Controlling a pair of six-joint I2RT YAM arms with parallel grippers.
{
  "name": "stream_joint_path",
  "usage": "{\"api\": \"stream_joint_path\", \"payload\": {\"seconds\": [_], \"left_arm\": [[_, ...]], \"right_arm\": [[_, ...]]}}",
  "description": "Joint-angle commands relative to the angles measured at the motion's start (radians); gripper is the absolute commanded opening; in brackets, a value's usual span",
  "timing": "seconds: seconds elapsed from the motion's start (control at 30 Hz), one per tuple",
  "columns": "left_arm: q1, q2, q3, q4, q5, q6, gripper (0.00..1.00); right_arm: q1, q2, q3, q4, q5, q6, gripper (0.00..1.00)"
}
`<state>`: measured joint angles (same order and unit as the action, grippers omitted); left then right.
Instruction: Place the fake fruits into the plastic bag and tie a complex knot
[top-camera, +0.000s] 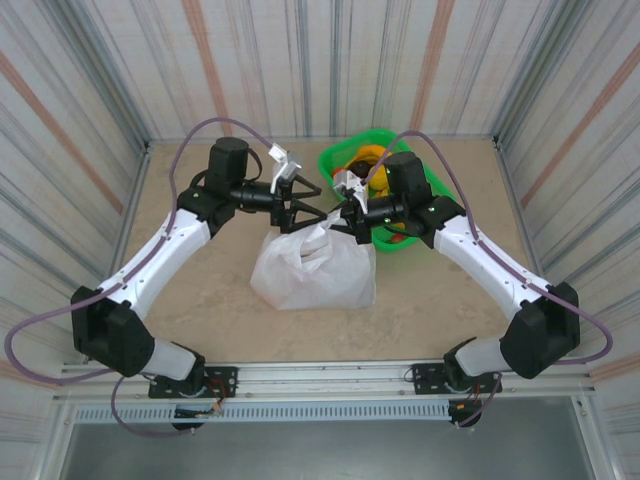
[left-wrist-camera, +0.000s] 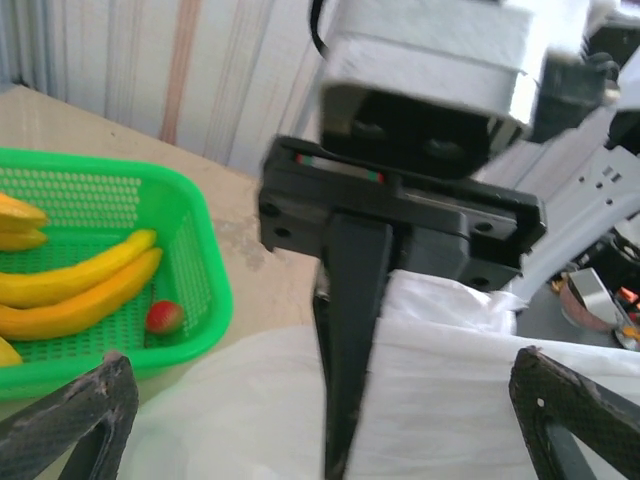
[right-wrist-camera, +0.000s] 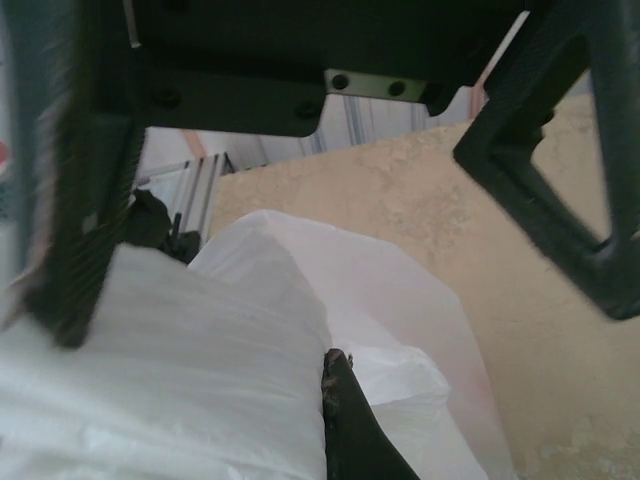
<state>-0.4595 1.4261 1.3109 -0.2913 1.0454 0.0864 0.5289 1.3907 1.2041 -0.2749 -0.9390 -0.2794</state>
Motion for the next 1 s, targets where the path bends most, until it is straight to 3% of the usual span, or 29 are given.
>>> {"api": "stream_joint_path", "payload": {"seconds": [0.0,0.27,0.57,0.97], "left_arm": [[-0.024,-0.013,0.063,-0.199,-0.051,0.159,0.99],[-0.042,0.037,0.100,-0.310,-0.102,0.208,0.96],[-0.045,0.100,0.145,-0.392,-0.096,0.209,0.82],[-0.043,0.126,0.171,-0.403,-0.066,0.195,0.29]], "right_arm": [[-0.001,0.015,0.040,-0.029,0.027,-0.026,0.00],[0.002,0.005,0.039,-0.008,0.100,-0.029,0.00],[0.012,-0.007,0.031,0.018,0.192,-0.042,0.00],[0.023,-0.017,0.022,0.001,0.246,-0.083,0.00]]}}
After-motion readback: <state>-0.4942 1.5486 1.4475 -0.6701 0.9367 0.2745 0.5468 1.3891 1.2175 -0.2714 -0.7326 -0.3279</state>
